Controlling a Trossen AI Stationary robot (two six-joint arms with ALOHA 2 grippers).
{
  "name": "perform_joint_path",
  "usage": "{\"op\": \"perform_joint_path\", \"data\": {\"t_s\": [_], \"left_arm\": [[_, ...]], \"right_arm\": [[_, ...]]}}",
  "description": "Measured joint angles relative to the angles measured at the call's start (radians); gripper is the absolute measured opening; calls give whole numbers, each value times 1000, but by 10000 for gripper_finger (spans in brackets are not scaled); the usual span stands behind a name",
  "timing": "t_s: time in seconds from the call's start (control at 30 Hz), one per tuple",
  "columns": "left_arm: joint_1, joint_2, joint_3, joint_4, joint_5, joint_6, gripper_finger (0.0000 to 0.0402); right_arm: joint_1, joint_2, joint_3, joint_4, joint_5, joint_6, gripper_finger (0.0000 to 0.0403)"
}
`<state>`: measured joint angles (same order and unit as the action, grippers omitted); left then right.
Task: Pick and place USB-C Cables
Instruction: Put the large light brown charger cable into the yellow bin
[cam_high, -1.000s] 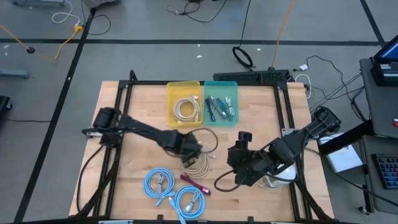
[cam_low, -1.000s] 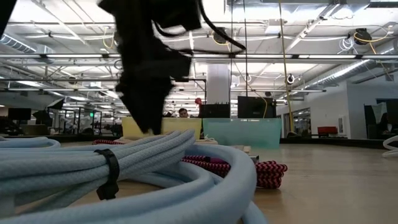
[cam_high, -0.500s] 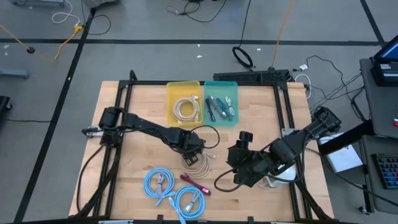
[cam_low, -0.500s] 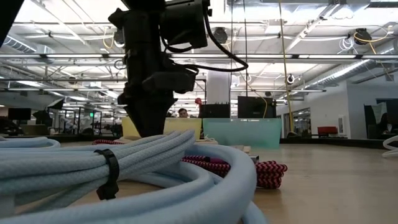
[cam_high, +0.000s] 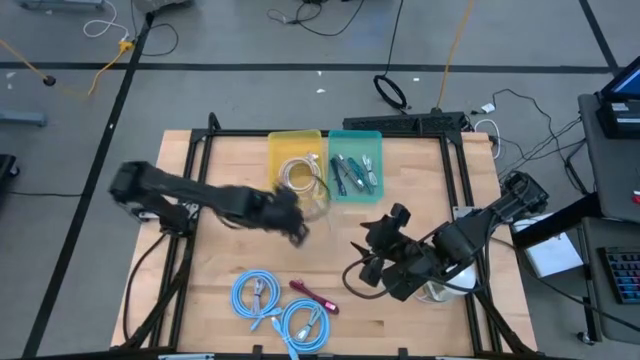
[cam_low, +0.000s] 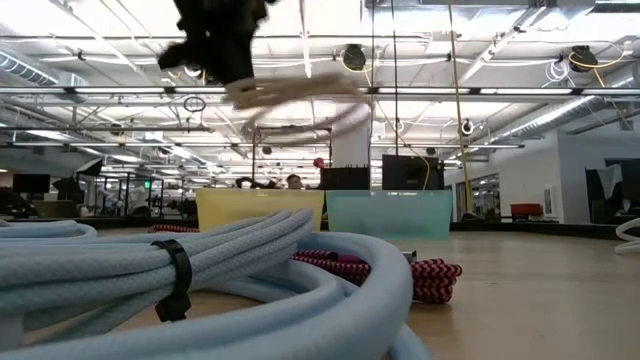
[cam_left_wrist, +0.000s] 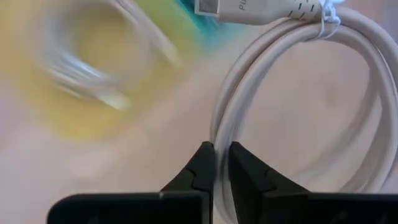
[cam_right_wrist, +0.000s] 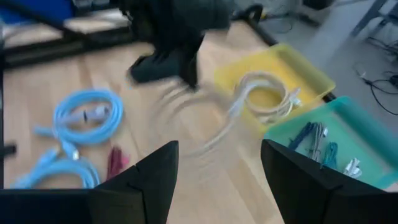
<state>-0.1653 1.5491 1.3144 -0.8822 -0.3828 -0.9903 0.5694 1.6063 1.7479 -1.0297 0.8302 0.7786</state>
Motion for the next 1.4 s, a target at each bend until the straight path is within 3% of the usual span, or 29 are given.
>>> {"op": "perform_joint_path", "data": {"t_s": [0.1,0.2,0.37,0.63,0.87,1.17,1.4], "left_arm": [[43,-118,0,-60,-181,-86,24],[139,-175,1,-64,-248,-83,24],[343,-147,1,-35,-176,38,24],[577,29,0,22,34,152,24],[654,145,0,8,134,170,23],[707,222,0,-29,150,169,24],[735,235,0,-36,146,156,76]], "right_arm": [[-1,0,-29,93,46,-15,224],[-4,0,-62,213,55,-73,224],[-19,1,-112,395,1,-183,224],[-18,-67,-113,428,-32,-293,224],[0,-197,-113,428,-16,-341,224],[54,-259,-113,428,62,-419,224],[55,-258,-112,402,59,-433,224]]}}
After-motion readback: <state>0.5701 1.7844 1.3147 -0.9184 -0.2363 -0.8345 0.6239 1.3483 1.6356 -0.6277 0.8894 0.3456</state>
